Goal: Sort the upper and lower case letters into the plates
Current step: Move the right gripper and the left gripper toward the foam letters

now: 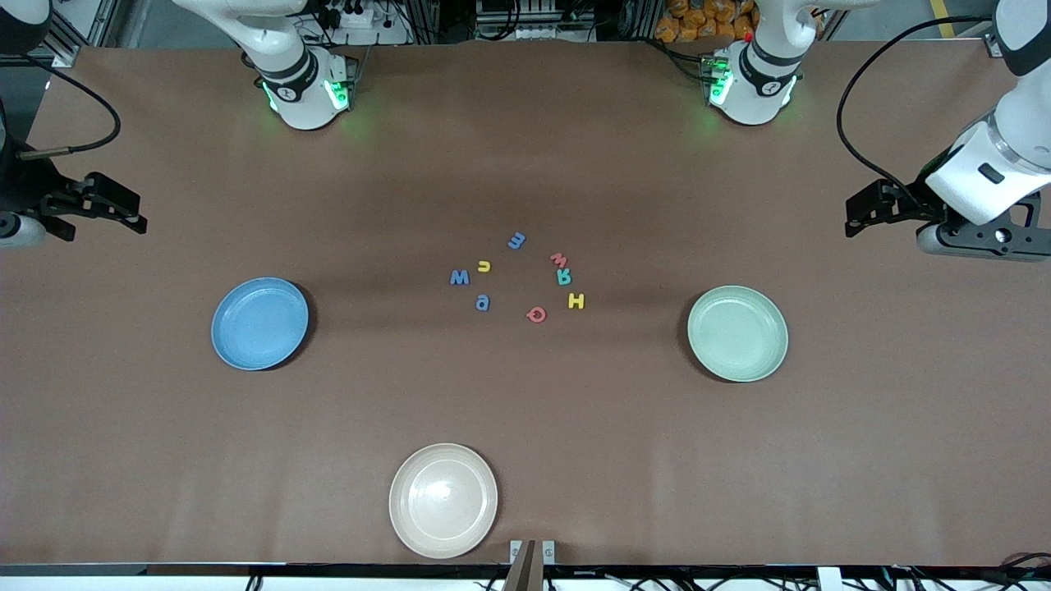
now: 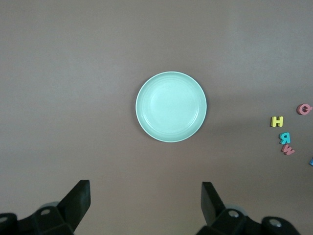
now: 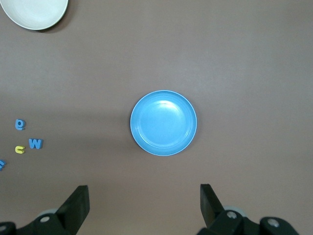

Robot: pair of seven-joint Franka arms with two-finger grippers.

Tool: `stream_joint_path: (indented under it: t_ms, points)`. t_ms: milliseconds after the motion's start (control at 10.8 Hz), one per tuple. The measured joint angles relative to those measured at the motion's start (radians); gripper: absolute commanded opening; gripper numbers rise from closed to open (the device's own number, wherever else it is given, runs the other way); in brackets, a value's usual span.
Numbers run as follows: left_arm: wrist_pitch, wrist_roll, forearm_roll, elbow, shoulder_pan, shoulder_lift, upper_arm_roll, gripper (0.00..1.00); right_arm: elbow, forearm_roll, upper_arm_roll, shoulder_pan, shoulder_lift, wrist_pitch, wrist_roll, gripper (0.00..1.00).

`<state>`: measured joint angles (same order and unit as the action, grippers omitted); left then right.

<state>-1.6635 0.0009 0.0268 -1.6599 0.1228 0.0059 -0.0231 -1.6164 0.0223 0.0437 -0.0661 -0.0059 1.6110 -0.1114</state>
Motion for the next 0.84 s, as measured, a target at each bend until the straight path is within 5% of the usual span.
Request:
stream_joint_path:
  t_ms: [837]
  points:
    - [0.035,-0.011,-0.001,-0.006,0.037,0.037,0.026,1.0,0.0,0.0,0.001,-0.001,0.005,0.001,0.0,1.0]
